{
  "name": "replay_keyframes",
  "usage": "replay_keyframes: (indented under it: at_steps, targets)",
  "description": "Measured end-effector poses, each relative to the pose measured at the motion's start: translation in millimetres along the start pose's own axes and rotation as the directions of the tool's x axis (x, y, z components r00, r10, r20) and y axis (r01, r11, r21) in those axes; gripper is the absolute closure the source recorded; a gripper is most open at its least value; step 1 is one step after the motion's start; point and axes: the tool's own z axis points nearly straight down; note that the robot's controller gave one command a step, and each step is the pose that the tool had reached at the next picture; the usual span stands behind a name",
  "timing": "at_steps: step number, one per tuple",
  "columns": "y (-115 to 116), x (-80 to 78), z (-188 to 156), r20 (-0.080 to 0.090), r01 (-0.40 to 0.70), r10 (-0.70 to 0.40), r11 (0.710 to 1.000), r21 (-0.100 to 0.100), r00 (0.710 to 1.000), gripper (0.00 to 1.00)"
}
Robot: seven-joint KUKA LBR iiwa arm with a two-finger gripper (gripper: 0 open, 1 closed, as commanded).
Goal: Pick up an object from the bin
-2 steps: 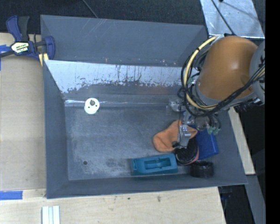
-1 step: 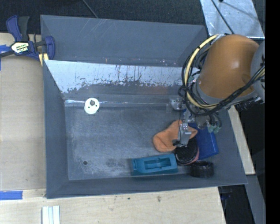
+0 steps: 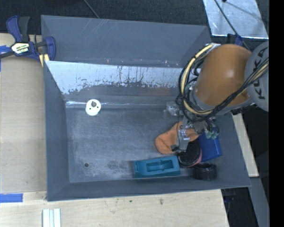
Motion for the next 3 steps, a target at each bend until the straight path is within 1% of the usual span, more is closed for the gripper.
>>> replay_keyframes:
  at_steps: [1,2,3]
  targets:
    - [-5,12.5,28,-0.012,-0.077,0.077,0.997,-0.001,0.997,0.0]
    - [-9,18.8,73,0.003,-0.088,0.088,0.996,-0.005,0.996,1.0]
    - [-11,20.5,76,0.0,-0.088,0.088,0.996,-0.002,0.996,0.0]
